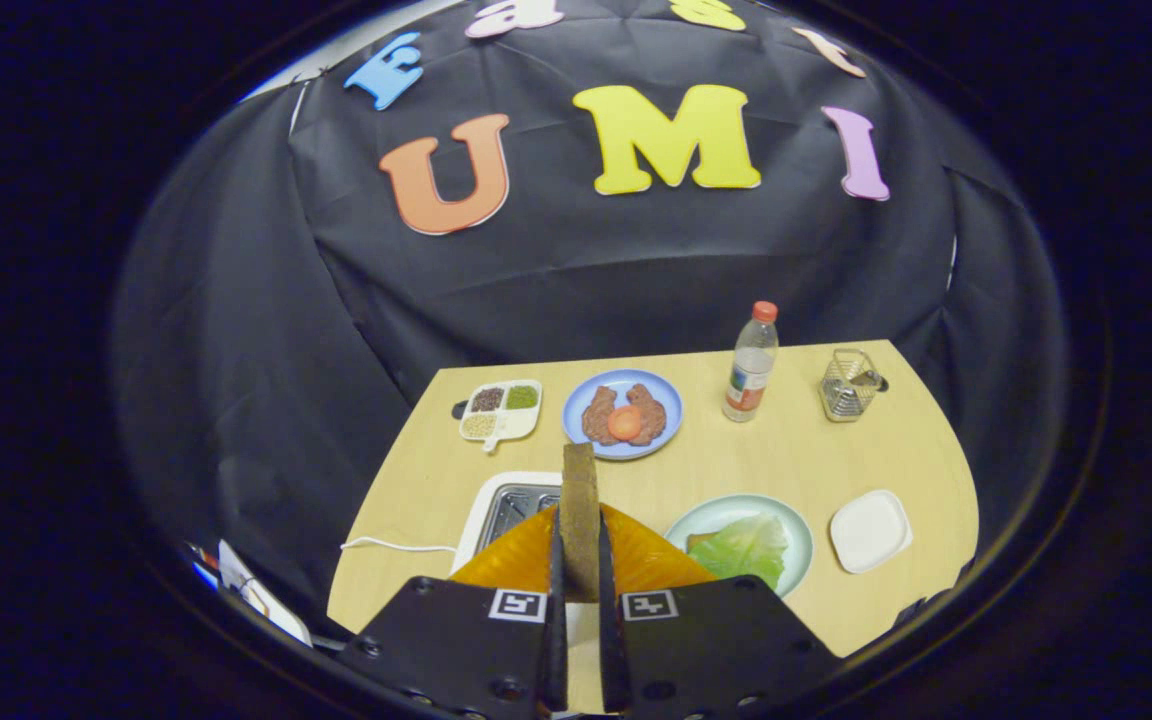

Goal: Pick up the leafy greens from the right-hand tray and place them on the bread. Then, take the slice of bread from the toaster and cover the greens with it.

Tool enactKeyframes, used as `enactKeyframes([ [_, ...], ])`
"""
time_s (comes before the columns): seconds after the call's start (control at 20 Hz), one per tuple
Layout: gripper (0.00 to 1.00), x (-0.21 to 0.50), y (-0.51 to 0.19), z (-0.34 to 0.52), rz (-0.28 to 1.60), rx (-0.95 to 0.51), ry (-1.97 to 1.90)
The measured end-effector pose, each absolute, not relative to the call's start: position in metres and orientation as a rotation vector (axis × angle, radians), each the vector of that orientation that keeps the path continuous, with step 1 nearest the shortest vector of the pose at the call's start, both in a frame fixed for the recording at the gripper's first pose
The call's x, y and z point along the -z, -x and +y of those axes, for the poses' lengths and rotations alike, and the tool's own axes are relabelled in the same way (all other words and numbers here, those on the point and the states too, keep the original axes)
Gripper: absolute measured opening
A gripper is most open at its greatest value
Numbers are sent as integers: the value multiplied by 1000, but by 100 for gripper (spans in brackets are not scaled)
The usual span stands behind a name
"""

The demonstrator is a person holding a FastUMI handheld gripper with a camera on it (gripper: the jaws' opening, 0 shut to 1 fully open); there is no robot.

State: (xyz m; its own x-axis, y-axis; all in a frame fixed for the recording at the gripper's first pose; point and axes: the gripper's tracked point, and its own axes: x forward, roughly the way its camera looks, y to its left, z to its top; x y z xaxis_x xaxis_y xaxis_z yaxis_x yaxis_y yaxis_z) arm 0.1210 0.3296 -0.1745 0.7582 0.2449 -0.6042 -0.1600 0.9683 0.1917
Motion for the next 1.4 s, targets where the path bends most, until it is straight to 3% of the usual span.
enactKeyframes([
  [0.5, 13, 268, -149, 243, 842, -33, -162],
  [1.35, 13, 351, -173, 198, 965, -91, -158],
  [1.4, 17, 358, -176, 190, 967, -91, -141],
])
